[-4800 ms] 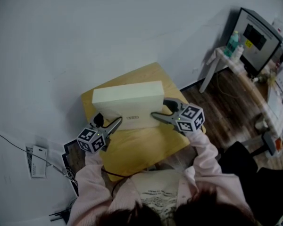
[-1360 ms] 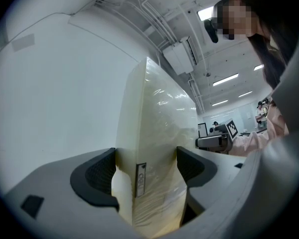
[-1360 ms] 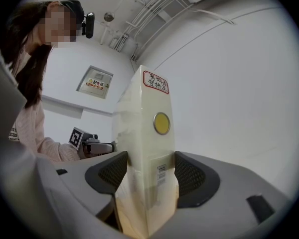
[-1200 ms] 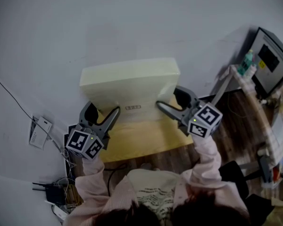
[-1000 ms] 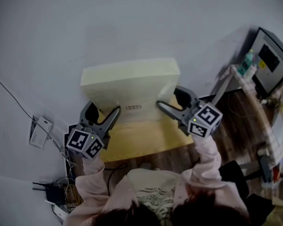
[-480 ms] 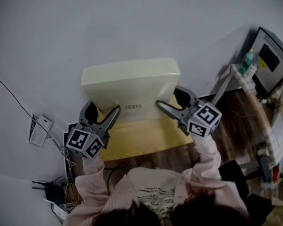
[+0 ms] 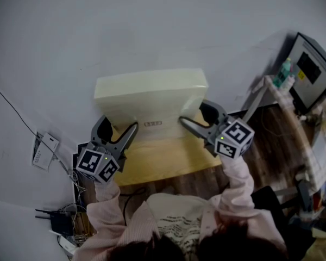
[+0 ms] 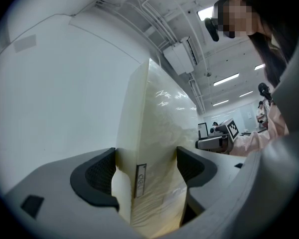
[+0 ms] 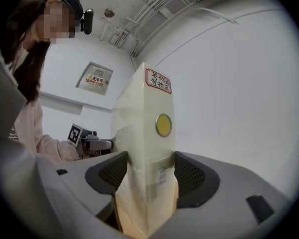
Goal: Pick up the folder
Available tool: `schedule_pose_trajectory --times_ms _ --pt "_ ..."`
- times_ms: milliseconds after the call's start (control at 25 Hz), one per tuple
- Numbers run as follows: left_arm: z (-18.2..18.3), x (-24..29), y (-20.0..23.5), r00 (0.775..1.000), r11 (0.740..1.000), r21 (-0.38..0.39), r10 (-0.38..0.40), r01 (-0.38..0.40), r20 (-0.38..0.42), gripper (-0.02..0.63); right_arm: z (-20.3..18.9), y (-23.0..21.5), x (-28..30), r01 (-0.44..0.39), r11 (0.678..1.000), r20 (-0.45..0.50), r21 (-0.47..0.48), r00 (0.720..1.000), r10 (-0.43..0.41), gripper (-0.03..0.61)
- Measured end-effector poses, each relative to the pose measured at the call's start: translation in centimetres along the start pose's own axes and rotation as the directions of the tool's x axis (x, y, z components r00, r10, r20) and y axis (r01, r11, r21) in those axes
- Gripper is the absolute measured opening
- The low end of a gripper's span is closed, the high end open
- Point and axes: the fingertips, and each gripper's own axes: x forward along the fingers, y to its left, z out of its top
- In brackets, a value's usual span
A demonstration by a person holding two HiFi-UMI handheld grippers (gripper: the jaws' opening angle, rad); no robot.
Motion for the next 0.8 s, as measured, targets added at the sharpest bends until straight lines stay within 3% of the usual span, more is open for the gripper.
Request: schedule_pose_trajectory --times_ms 800 --pt "0.07 0.11 0.0 1.0 1.0 -0.014 0.018 -0.018 0.006 0.377 -0.04 -0.29 0.16 0.009 1.0 0.013 -0.008 1.0 -0.008 0.282"
